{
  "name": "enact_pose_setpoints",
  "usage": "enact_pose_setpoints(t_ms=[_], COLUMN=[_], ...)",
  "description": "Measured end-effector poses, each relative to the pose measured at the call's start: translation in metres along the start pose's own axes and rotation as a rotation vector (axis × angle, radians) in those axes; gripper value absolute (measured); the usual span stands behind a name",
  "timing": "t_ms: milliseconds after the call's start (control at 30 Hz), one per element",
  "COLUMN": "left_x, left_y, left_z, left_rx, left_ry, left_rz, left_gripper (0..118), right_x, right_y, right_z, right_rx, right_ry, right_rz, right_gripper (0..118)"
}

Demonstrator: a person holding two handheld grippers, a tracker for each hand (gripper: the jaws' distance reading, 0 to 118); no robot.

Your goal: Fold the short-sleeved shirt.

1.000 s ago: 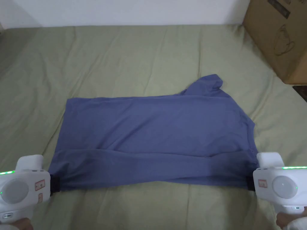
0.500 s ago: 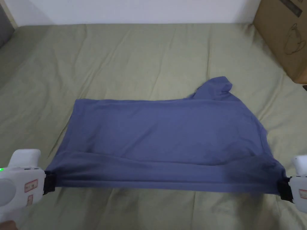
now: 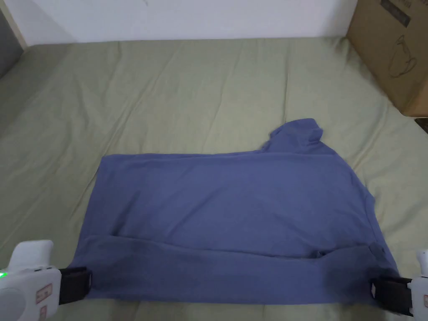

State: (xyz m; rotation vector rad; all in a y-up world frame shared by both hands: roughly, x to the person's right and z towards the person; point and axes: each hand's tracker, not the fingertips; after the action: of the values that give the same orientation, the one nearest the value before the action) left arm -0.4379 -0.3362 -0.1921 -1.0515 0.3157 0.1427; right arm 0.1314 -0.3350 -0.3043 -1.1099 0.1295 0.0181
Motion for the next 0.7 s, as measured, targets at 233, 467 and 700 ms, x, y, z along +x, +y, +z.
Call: enact_pose_setpoints(t_ms=[233, 467, 700], left_x=[0.014, 0.029, 0.034], left_y=[0.017, 0.003, 0.038], left_z=[0.035, 0.008, 0.0], left_rx=[0.137, 0.062, 0.071], left_ry=[-0.119, -0.113, -0.094], left_rz=[0.054, 0.072, 0.049], left_gripper=[20, 0, 0], right_x=[-0.016, -0.021, -0.02], right_y=[0.019, 0.014, 0.08], right_z=[0.025, 0.006, 0.004], right_rx=[0.086, 0.043, 0.11], right_ry=[0.03, 0.019, 0.024], right_rz=[0.0, -0.049, 0.001], right_gripper=[21, 0, 0])
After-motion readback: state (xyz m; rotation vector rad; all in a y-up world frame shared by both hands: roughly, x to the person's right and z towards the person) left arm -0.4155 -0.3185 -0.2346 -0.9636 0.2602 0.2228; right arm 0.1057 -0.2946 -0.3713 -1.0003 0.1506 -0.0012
